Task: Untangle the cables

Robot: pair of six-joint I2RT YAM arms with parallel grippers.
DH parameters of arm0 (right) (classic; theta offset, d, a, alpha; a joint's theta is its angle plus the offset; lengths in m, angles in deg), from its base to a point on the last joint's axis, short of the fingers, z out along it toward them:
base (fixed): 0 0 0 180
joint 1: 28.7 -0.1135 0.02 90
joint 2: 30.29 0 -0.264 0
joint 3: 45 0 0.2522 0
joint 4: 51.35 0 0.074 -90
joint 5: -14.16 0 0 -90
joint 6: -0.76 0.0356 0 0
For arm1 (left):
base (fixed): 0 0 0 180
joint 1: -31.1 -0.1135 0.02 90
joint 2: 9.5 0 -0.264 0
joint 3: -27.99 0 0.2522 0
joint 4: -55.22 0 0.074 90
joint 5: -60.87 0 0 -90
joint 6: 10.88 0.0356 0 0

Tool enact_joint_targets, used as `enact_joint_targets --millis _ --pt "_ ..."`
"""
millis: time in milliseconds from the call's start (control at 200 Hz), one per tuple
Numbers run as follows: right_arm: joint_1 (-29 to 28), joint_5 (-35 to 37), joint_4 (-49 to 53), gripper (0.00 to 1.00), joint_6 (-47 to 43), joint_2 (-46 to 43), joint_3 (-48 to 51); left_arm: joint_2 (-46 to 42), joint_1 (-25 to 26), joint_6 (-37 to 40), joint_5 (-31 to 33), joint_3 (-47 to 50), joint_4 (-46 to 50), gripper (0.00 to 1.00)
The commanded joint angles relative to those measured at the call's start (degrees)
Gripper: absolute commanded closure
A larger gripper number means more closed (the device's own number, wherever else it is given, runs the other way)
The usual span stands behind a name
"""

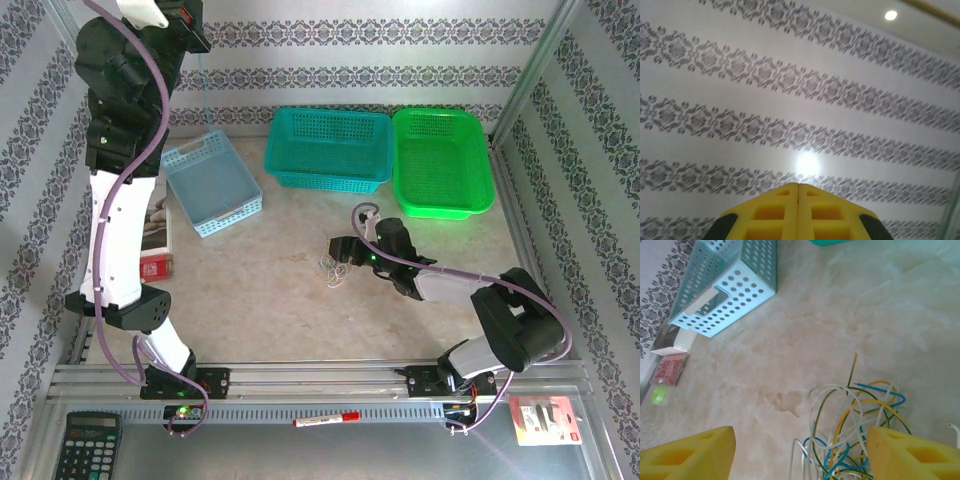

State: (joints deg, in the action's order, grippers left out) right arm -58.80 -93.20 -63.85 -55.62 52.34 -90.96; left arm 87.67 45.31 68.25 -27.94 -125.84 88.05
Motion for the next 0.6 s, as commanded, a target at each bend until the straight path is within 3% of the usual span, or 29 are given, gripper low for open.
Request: enact_joint_targets --millis 0,320,600 --pt "0.66 0.15 4.22 0.29 -1.56 -3.14 -1.46 -1.89 -0.33 7.09 3.74 3.59 -3.62 1.00" --pt "1.79 0.23 13.83 0.29 -2.84 -14.32 -1.25 -0.72 -0.81 10.85 4.85 7.00 -7.72 1.00" --pt "4.03 0.52 20.33 0.29 -3.39 -23.10 1.25 3.99 -3.30 13.72 6.23 3.15 -9.12 1.00"
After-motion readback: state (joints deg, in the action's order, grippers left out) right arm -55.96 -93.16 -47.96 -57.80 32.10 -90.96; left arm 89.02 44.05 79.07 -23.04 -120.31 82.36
